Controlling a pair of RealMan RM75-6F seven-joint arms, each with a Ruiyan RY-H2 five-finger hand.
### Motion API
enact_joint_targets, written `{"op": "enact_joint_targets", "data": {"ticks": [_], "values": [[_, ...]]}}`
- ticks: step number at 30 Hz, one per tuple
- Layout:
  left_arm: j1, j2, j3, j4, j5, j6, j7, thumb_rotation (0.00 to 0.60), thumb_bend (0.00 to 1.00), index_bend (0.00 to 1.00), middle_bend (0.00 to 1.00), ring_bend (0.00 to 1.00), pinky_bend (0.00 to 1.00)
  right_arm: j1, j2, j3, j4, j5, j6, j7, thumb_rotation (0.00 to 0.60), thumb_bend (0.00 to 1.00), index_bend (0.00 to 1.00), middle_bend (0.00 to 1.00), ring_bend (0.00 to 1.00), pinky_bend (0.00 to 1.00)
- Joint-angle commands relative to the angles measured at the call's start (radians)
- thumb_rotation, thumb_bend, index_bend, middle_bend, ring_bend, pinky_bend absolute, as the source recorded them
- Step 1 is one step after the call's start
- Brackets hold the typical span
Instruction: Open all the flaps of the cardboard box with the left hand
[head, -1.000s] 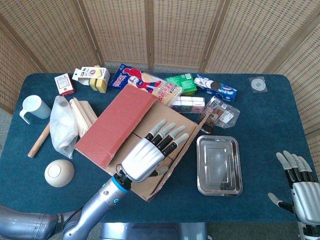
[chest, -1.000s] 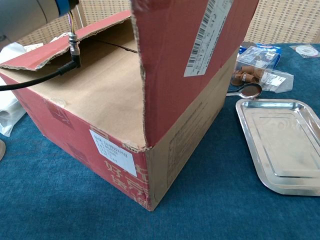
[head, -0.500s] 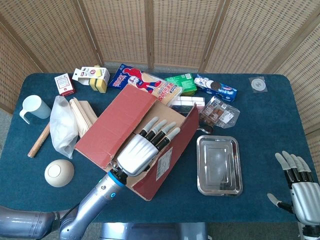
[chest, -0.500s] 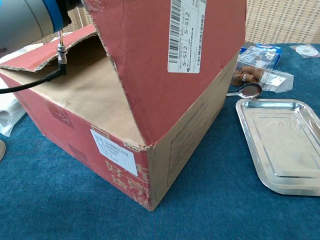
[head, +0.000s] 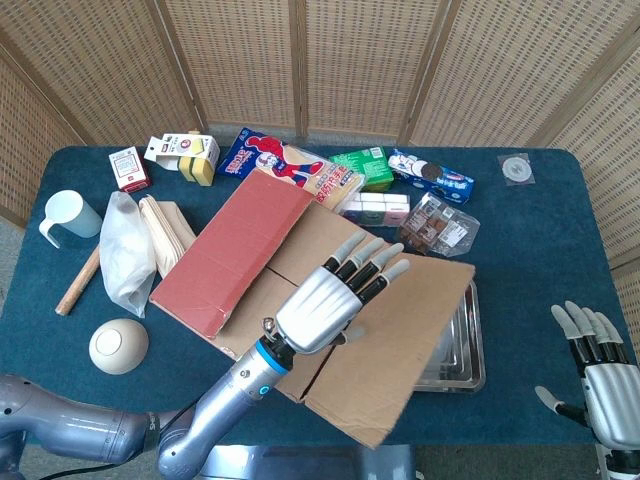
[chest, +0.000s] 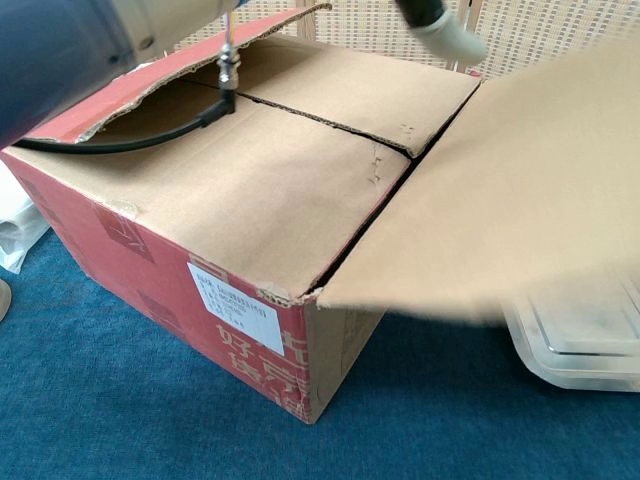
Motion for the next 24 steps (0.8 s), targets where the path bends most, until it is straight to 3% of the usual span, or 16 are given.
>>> {"op": "enact_joint_targets", "data": {"ticks": [1,8,24], "values": [[-0.011,-0.008,-0.001,0.004,-0.005,0.006,0.002,0.6,0.0,0.0,0.0,0.0,0.0,0.0,-0.001,-0.001,0.0,-0.001,-0.001,-0.003,0.6,0.0,0.0,0.0,0.0,0.0],[-0.015,0.007,0.03,-0.003,-0.032,0.021,0.027,0.6,0.0,0.0,0.0,0.0,0.0,0.001,-0.001,0.001,-0.002,0.002,-0.002,-0.002,0.6,0.0,0.0,0.0,0.0,0.0],[0.009,0.188,0.104,-0.001,-0.16,0.013,0.117,0.6,0.0,0.0,0.0,0.0,0.0,0.002,-0.001,-0.002,-0.003,0.0,-0.004,0.002,0.6,0.0,0.0,0.0,0.0,0.0]]}}
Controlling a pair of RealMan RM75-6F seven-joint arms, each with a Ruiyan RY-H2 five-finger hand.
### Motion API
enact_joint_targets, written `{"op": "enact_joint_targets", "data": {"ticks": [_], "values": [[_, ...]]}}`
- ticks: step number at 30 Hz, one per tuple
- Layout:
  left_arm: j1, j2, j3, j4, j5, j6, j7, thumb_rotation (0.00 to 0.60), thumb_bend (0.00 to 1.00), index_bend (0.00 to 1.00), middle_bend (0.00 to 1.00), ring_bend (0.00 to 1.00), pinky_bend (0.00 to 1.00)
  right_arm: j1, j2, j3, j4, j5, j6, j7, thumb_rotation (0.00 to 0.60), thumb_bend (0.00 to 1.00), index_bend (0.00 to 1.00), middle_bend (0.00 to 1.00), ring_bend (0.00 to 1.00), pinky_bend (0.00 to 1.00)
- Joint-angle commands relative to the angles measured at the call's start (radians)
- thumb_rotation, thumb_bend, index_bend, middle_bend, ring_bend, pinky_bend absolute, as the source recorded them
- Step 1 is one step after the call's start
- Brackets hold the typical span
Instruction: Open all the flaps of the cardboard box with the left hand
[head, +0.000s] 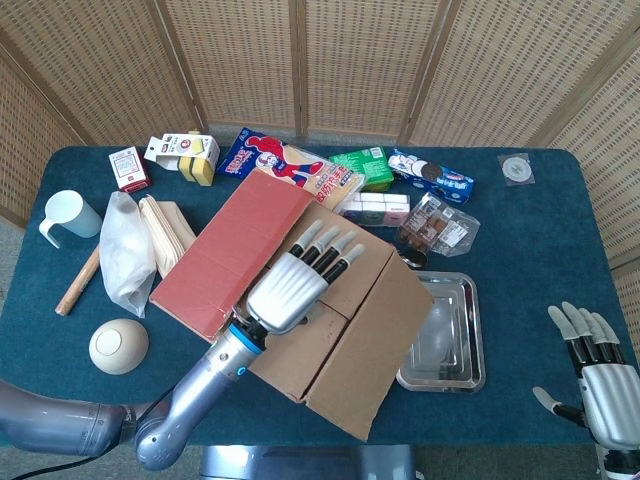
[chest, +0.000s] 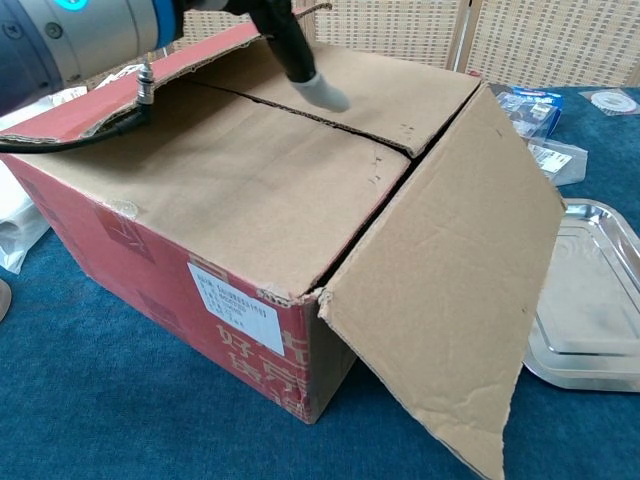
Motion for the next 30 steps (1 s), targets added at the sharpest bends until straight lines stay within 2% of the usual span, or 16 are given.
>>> {"op": "enact_joint_targets", "data": {"ticks": [1,15,21,30], "values": [[-0.001,0.04,0.014,-0.009,-0.04,-0.007,0.029,0.6,0.0,0.0,0.0,0.0,0.0,0.002,0.0,0.0,0.001,0.002,-0.003,0.0,0.6,0.0,0.0,0.0,0.0,0.0],[-0.043,0.169,0.024,-0.153,-0.353,0.076,0.211,0.6,0.0,0.0,0.0,0.0,0.0,0.003,0.001,-0.004,-0.003,-0.003,-0.008,0.004,0.6,0.0,0.0,0.0,0.0,0.0],[-0.06,0.187,0.041,-0.149,-0.339,0.084,0.192,0.6,0.0,0.0,0.0,0.0,0.01,0.004,0.0,-0.007,-0.003,-0.004,-0.013,0.004,0.6,0.0,0.0,0.0,0.0,0.0],[-0.088,0.217,0.071,-0.153,-0.322,0.126,0.242,0.6,0.0,0.0,0.0,0.0,0.0,0.004,0.005,-0.006,-0.005,-0.002,-0.009,0.015,0.6,0.0,0.0,0.0,0.0,0.0]]}}
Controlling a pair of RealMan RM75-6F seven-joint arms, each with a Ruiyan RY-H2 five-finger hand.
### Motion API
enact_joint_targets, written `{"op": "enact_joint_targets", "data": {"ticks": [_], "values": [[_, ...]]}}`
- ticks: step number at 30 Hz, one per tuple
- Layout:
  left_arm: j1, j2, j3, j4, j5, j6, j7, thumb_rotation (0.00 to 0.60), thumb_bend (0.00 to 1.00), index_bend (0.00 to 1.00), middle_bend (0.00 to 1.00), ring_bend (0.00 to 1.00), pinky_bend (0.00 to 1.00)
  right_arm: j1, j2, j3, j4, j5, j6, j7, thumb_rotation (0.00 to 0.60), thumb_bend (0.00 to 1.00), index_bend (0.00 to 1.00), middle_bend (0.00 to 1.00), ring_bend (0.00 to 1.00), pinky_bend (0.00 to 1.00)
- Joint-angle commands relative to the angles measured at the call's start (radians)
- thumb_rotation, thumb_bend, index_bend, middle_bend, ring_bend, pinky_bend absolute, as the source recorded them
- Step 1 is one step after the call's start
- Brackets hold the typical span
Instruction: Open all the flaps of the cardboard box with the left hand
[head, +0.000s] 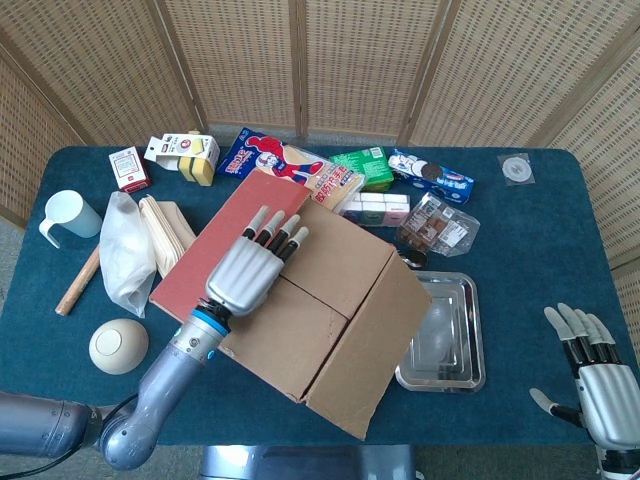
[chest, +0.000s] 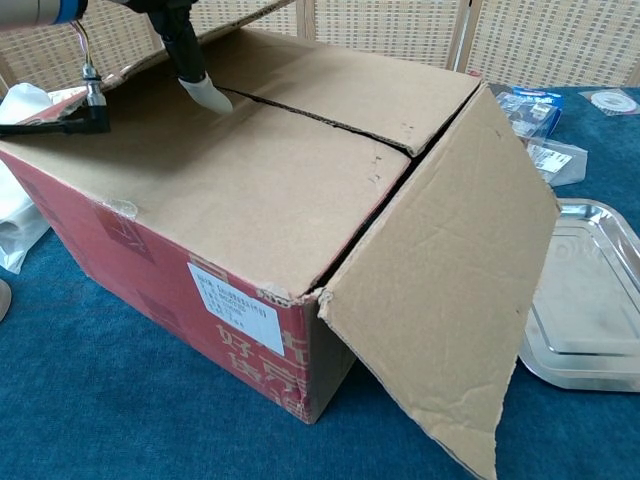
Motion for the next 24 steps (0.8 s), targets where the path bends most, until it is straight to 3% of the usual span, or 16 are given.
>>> {"op": "enact_joint_targets", "data": {"ticks": [1,13,16,24], "values": [[-0.006,0.024,-0.002,-0.019,0.002,0.02,0.01,0.6,0.0,0.0,0.0,0.0,0.0,0.0,0.001,0.0,0.0,0.0,0.0,0.002,0.6,0.0,0.0,0.0,0.0,0.0],[0.0,0.202,-0.036,-0.15,0.0,0.083,0.02,0.6,0.0,0.0,0.0,0.0,0.0,0.0,0.002,-0.007,-0.005,-0.012,-0.002,0.003,0.6,0.0,0.0,0.0,0.0,0.0],[0.023,0.283,-0.036,-0.188,0.005,0.099,0.005,0.6,0.0,0.0,0.0,0.0,0.0,0.0,0.004,-0.008,-0.006,-0.011,-0.004,0.005,0.6,0.0,0.0,0.0,0.0,0.0],[0.072,0.402,-0.016,-0.175,0.029,0.056,-0.102,0.6,0.0,0.0,0.0,0.0,0.0,0.004,0.003,-0.014,-0.012,-0.016,-0.015,0.008,0.6,0.0,0.0,0.0,0.0,0.0]]}}
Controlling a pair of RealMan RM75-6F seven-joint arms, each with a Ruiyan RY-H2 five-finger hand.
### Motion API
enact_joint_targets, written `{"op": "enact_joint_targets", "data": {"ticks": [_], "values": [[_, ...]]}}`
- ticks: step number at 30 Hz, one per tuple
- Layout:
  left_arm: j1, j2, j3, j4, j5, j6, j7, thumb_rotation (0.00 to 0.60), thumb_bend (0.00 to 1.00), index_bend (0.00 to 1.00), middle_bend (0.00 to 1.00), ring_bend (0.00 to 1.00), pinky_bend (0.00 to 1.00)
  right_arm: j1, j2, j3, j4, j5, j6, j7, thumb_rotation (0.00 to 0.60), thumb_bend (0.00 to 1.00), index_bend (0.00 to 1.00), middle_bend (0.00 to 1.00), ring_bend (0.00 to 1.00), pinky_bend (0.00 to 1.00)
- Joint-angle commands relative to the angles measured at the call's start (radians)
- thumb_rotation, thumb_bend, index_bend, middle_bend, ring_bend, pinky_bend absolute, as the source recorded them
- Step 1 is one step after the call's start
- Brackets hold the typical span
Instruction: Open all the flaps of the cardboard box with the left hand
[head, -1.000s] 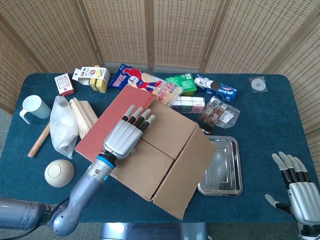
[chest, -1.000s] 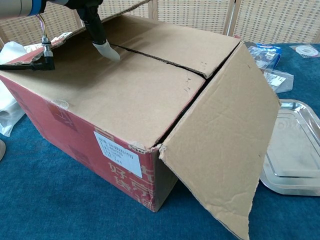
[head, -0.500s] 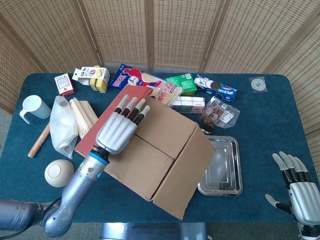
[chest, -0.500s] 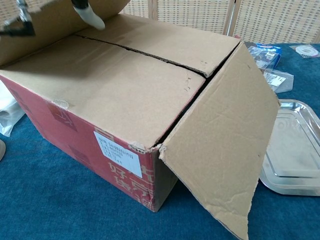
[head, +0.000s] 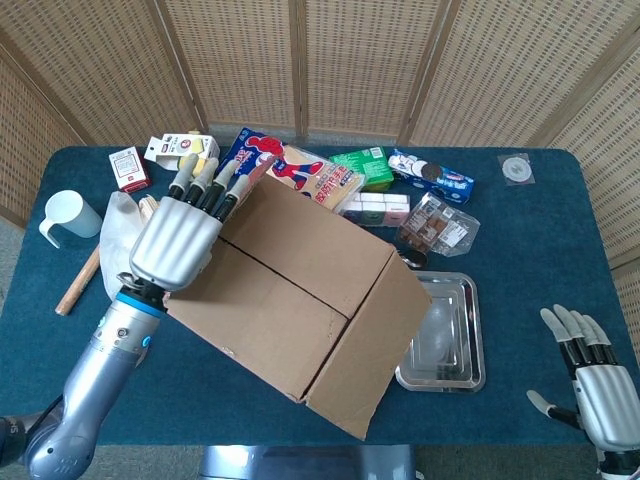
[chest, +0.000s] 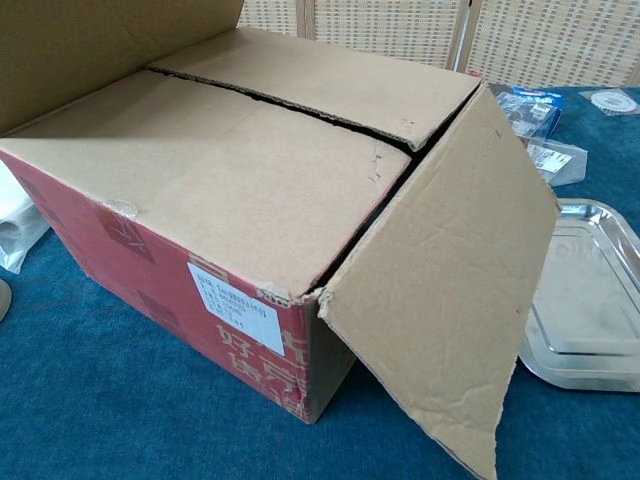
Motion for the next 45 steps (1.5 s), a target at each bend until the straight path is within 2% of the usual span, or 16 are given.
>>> {"op": "enact_joint_targets", "data": {"ticks": [1,15,20,28,36,41,45], "values": [[0.02,0.036,0.012,0.009,0.018,-0.025,-0.038,0.6,0.0,0.0,0.0,0.0,0.0,0.002,0.001,-0.002,-0.003,-0.002,-0.003,0.003,0.6,0.0,0.0,0.0,0.0,0.0],[0.085,0.16,0.041,0.042,0.063,-0.039,-0.126,0.6,0.0,0.0,0.0,0.0,0.0,0.002,0.005,-0.001,-0.003,0.002,-0.001,0.016,0.6,0.0,0.0,0.0,0.0,0.0],[0.149,0.199,0.08,0.117,0.095,-0.066,-0.212,0.6,0.0,0.0,0.0,0.0,0.0,0.0,0.007,-0.002,-0.004,-0.001,0.003,0.019,0.6,0.0,0.0,0.0,0.0,0.0],[0.234,0.192,0.129,0.278,0.146,-0.112,-0.361,0.6,0.0,0.0,0.0,0.0,0.02,0.003,0.006,-0.002,-0.003,0.003,-0.003,0.023,0.6,0.0,0.0,0.0,0.0,0.0],[0.289,0.159,0.148,0.417,0.17,-0.159,-0.482,0.6,0.0,0.0,0.0,0.0,0.02,0.006,0.001,-0.003,-0.004,0.006,-0.012,0.011,0.6,0.0,0.0,0.0,0.0,0.0],[0.307,0.146,0.148,0.419,0.212,-0.181,-0.545,0.6,0.0,0.0,0.0,0.0,0.03,0.007,0.0,-0.003,-0.004,0.006,-0.014,0.01,0.6,0.0,0.0,0.0,0.0,0.0],[0.315,0.164,0.143,0.367,0.286,-0.194,-0.599,0.6,0.0,0.0,0.0,0.0,0.03,0.007,-0.001,-0.003,-0.003,0.007,-0.014,0.009,0.6,0.0,0.0,0.0,0.0,0.0]]}}
